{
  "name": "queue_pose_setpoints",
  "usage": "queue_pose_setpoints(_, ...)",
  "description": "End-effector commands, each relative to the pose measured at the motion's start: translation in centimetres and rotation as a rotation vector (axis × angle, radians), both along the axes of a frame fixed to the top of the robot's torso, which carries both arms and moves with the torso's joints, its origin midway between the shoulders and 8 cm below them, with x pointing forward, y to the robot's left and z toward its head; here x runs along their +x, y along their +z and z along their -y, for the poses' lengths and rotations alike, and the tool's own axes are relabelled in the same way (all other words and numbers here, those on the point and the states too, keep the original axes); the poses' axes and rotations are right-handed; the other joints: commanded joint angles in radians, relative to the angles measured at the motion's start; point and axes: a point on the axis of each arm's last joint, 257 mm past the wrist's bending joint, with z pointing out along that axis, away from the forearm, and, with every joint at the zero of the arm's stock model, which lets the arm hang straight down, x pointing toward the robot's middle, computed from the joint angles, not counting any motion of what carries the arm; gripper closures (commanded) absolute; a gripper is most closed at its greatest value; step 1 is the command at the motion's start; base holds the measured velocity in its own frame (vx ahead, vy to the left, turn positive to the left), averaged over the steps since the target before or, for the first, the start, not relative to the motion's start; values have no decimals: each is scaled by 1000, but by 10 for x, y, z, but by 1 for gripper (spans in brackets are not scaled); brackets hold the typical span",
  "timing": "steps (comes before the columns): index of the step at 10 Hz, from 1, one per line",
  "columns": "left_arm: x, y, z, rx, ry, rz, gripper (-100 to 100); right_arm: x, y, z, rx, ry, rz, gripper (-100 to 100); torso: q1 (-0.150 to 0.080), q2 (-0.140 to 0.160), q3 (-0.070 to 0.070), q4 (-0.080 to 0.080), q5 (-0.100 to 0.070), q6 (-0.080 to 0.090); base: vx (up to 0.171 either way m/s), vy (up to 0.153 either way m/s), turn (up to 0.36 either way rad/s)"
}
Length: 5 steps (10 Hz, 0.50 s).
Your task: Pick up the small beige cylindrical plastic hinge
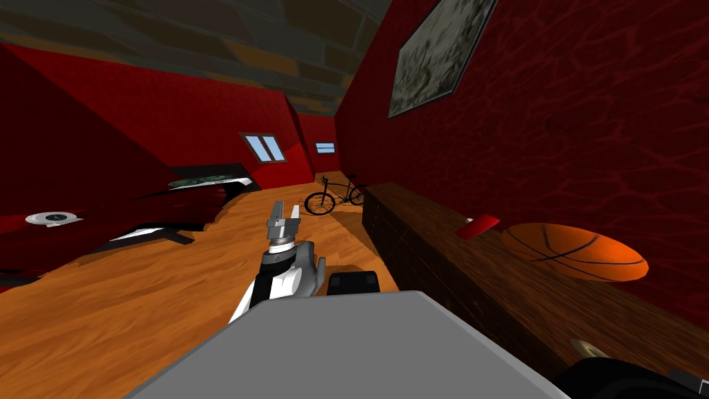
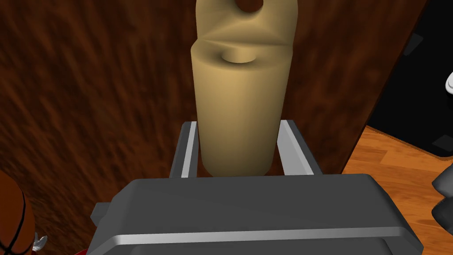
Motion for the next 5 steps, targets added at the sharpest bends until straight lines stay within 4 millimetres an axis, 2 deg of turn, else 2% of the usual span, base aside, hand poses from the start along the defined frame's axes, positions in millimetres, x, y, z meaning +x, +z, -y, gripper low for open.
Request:
queue_pose_setpoints(1, 0, 0, 0, 0, 0, 0, 0, 6, 6, 2, 2, -15, -1, 100, 0, 0, 0, 0, 0, 0, -123, 25, 67)
queue_pose_setpoints(3, 0, 0, 0, 0, 0, 0, 0, 11, 11, 4, 3, -24, -2, 100, 0, -1, 0, 0, 0, 1, -83, 31, 46)
queue_pose_setpoints(4, 0, 0, 0, 0, 0, 0, 0, 10, 9, 2, 2, -18, -2, 100, 0, -2, -1, 0, 0, 1, -31, 9, 9)
queue_pose_setpoints(5, 0, 0, 0, 0, 0, 0, 0, 11, 10, 2, 3, -20, -2, 0, -1, -4, -2, 0, 0, 1, -6, 2, -4)
